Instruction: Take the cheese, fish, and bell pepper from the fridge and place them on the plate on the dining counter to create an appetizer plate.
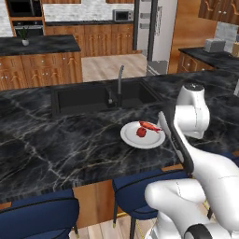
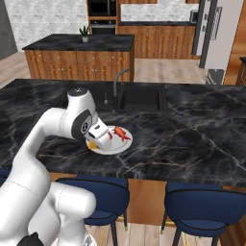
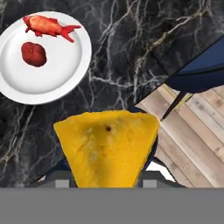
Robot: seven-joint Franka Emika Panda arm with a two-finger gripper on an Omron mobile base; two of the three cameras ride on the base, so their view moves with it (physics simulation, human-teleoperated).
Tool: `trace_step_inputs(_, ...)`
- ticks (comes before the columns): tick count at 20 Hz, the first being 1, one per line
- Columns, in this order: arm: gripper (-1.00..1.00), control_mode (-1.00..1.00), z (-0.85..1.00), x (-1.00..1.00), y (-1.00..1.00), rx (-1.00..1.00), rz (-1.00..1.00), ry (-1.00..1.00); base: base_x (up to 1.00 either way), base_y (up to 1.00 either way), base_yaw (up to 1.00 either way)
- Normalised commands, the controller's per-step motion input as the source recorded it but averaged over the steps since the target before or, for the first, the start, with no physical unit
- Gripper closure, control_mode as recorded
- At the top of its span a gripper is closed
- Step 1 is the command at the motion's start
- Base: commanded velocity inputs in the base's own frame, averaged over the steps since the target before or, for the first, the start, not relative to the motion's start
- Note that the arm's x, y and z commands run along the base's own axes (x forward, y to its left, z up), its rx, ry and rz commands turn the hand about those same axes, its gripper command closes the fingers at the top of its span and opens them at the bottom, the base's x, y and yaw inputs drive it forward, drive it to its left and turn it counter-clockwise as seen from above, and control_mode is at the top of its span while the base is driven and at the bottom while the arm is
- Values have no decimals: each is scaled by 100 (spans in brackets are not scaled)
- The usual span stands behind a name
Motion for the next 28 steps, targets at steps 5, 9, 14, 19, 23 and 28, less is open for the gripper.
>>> trace_step_inputs(5,100,-100,-55,60,1,0,0,7,0,0,0)
trace_step_inputs(9,100,-100,-45,38,12,0,0,12,0,0,0)
trace_step_inputs(14,100,-100,-31,38,21,0,0,11,0,0,0)
trace_step_inputs(19,100,-100,-27,52,0,0,-5,6,0,0,0)
trace_step_inputs(23,100,-100,-41,54,0,0,-4,5,0,0,0)
trace_step_inputs(28,100,-100,-43,63,0,0,-2,4,0,0,0)
